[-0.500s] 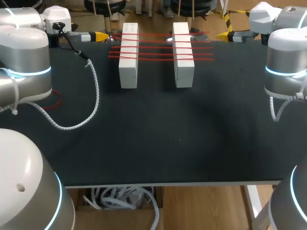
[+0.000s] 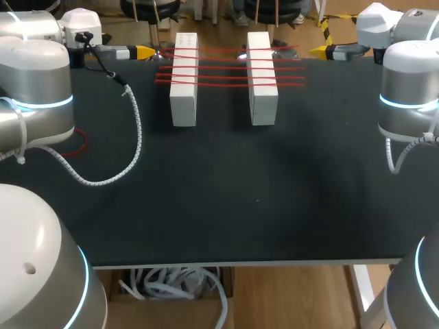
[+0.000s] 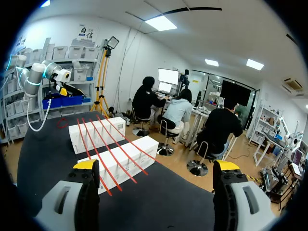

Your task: Grab the tape and strap the tape.

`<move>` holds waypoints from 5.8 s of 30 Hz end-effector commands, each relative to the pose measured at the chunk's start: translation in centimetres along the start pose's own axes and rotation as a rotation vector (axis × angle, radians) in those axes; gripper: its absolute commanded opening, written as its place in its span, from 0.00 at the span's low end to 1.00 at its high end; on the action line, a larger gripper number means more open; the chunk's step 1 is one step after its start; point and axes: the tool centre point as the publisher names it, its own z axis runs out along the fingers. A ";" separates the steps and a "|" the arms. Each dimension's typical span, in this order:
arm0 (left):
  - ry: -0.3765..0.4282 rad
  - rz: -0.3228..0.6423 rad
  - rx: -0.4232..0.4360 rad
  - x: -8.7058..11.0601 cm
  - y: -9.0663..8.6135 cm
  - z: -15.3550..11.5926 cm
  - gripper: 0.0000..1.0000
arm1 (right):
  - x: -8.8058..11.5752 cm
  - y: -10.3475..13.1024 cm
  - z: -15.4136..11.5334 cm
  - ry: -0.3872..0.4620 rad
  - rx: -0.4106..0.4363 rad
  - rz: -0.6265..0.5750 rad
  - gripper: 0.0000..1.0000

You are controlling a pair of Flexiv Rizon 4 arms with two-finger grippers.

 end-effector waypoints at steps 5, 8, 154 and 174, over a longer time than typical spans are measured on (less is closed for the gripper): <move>0.178 0.084 -0.060 0.3 0.7 -0.5 1.00 | 0.0 0.0 0.0 0.001 0.000 0.000 1.00; 0.307 0.153 -0.118 1.6 1.1 -0.1 1.00 | 0.0 0.0 0.0 0.001 0.000 0.000 1.00; 0.785 0.363 0.260 13.1 3.3 3.1 0.00 | 0.0 0.0 0.0 0.001 0.000 0.000 1.00; 0.815 0.352 0.211 14.3 1.7 3.2 0.00 | 0.0 0.0 0.0 0.001 0.000 0.000 1.00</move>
